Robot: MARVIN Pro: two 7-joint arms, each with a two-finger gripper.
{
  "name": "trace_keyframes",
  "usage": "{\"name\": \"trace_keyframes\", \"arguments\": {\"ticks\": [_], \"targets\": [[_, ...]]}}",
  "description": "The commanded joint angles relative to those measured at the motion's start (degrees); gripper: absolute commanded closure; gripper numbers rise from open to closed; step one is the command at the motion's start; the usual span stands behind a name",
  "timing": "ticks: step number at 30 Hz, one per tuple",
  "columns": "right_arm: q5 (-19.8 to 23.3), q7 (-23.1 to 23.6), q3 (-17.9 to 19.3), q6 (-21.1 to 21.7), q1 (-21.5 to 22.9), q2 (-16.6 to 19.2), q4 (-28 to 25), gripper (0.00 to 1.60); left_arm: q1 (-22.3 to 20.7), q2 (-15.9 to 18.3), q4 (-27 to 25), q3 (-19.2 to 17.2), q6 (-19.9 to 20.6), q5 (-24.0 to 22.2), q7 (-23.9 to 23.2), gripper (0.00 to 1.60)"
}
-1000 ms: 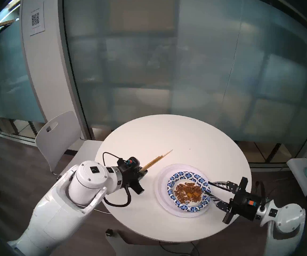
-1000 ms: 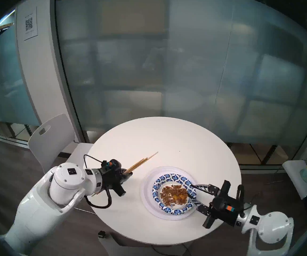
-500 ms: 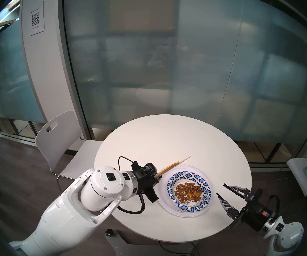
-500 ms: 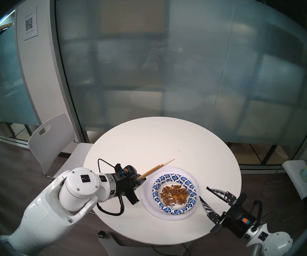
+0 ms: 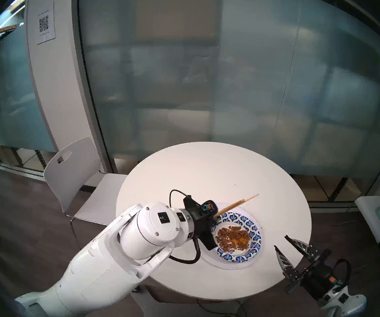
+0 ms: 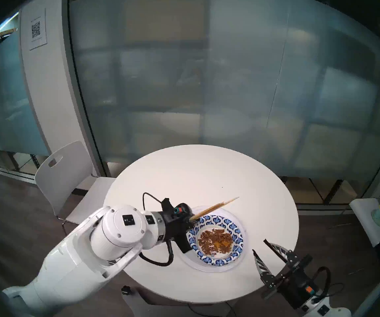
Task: Stack the plates into one stack
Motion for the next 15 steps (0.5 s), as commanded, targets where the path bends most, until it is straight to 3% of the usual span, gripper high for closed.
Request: {"name": "trace_keyframes", "arguments": {"ticks": [1, 15], "targets": [[3.9, -0.1, 0.6, -3.1, -0.7, -1.0, 0.8, 0.48, -5.7, -3.6, 0.8, 3.6, 1.8, 2.0, -0.6, 1.60], [8.6, 0.5, 3.1, -6.4, -2.3, -0.9, 4.0, 0.45, -10.3, -6.1, 5.6, 9.2, 3.6, 5.8, -1.6, 1.60]]}}
